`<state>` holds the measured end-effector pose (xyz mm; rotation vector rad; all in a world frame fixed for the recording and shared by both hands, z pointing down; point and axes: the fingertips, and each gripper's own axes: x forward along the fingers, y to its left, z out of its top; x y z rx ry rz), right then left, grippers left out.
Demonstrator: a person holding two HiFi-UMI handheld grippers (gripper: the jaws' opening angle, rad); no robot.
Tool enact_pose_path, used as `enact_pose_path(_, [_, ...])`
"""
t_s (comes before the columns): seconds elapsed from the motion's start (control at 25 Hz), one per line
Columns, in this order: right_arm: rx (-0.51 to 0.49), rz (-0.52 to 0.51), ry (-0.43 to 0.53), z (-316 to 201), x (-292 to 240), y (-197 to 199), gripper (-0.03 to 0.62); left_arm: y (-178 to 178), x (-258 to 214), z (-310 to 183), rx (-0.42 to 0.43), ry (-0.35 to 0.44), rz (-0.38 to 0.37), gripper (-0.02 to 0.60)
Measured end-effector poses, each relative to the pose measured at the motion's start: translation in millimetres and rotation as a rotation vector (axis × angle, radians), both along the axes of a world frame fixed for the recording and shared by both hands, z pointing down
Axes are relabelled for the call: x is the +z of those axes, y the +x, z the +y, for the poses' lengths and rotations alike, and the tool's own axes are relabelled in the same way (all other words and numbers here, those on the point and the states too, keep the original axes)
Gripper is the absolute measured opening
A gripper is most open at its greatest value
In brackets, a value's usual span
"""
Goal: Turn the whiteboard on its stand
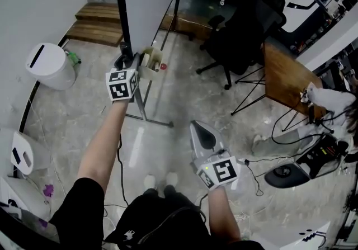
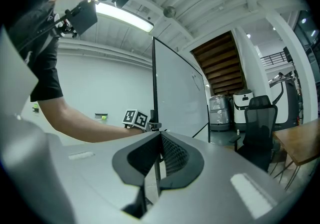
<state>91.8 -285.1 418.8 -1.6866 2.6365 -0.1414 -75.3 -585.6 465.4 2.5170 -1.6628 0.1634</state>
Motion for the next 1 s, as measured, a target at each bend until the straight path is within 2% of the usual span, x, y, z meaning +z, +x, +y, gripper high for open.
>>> enact_pose_path(0.48, [0.029, -0.014, -0.003, 15, 0, 9, 0.006, -2, -1, 3, -0.016, -0.008, -0.005, 0.19])
enact_pose_path(1.0, [0.02, -0.021, 0.012, 31, -3, 8, 0.006, -13, 1, 37, -0.022, -0.018, -0.002, 0.19])
